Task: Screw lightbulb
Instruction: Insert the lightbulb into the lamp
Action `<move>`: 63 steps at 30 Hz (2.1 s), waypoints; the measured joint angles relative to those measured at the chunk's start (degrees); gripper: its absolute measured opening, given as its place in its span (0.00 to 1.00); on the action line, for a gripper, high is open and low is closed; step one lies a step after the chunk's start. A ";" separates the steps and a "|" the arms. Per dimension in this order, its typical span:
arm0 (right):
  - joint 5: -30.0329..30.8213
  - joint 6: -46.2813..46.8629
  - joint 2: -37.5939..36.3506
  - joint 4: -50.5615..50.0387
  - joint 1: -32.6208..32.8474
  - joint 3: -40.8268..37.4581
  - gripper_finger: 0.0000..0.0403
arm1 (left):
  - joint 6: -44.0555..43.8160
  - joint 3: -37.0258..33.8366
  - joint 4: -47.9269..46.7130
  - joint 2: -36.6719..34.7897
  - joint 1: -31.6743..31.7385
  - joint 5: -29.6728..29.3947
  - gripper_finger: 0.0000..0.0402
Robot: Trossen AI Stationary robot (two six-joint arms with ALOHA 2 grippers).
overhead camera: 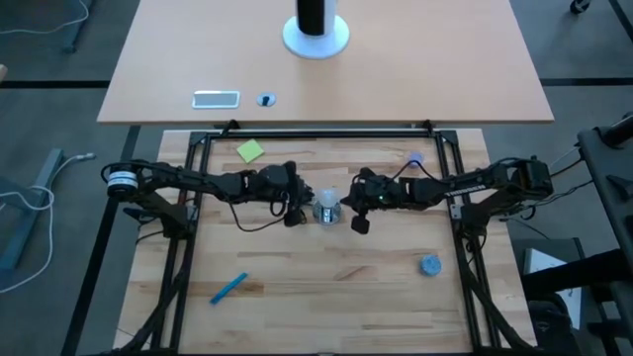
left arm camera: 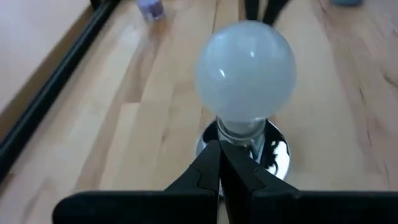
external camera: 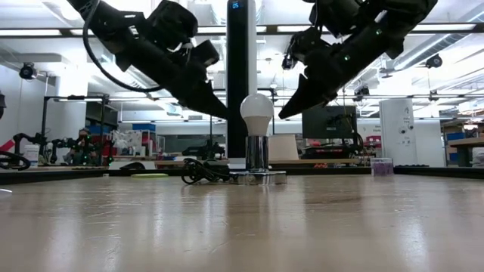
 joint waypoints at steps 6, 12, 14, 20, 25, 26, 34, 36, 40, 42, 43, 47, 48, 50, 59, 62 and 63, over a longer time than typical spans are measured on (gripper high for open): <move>2.98 -0.83 0.04 0.23 -1.34 0.00 0.00 | 0.66 0.00 2.73 0.00 -0.01 12.60 0.00; 0.92 -2.54 0.04 3.72 -1.77 0.00 0.00 | 1.15 0.00 6.28 -0.02 0.07 10.03 0.00; -0.72 -2.53 0.04 3.84 -1.74 0.00 0.00 | 1.17 0.00 5.85 -0.05 0.04 8.20 0.00; -3.82 -2.14 0.05 3.59 -0.69 0.00 0.00 | 1.08 0.00 5.20 -0.11 0.09 2.00 0.00; -3.58 -0.94 0.09 1.55 -0.20 0.00 0.00 | -0.40 0.00 0.14 -0.39 0.05 -1.58 0.00; -3.25 -0.68 0.09 1.07 -0.25 0.00 0.00 | -0.52 0.00 -0.54 -0.60 0.01 -1.42 0.00; 2.36 -1.98 0.11 1.66 -1.45 0.00 0.00 | -0.12 0.00 3.82 -0.11 -0.04 10.11 0.00; 2.28 -2.43 0.11 2.23 -1.49 0.00 0.00 | -0.02 -0.02 5.36 0.51 0.07 10.00 0.00; 0.49 -3.07 0.11 3.04 -1.39 0.00 0.00 | -0.08 0.00 6.22 1.37 0.20 8.11 0.00; -0.56 -3.06 0.11 2.97 -1.32 0.00 0.00 | -0.24 0.00 6.03 1.55 0.35 6.12 0.00; -1.44 -3.10 0.11 2.84 -1.16 0.00 0.00 | -0.26 0.00 5.87 1.55 0.38 5.67 0.00; -4.58 -2.78 0.13 2.97 -0.46 0.00 0.00 | -0.37 0.00 5.03 1.49 0.48 2.35 0.00; -4.58 -2.66 0.15 2.59 -0.33 0.00 0.00 | -0.73 0.00 4.10 1.44 0.45 1.13 0.00; -3.90 -1.87 0.13 1.59 -0.35 0.00 0.00 | -1.34 0.00 2.34 1.28 0.53 0.16 0.00; 2.60 -1.35 0.13 -2.00 -1.31 0.00 0.00 | -1.21 -0.02 1.77 0.66 0.58 11.41 0.00; 2.48 -2.41 0.09 0.46 -1.60 0.00 0.00 | -1.05 -0.02 4.15 0.79 0.64 11.57 0.00; 2.28 -2.90 0.09 1.38 -1.57 0.00 0.00 | -1.01 -0.02 4.56 0.83 0.71 11.48 0.00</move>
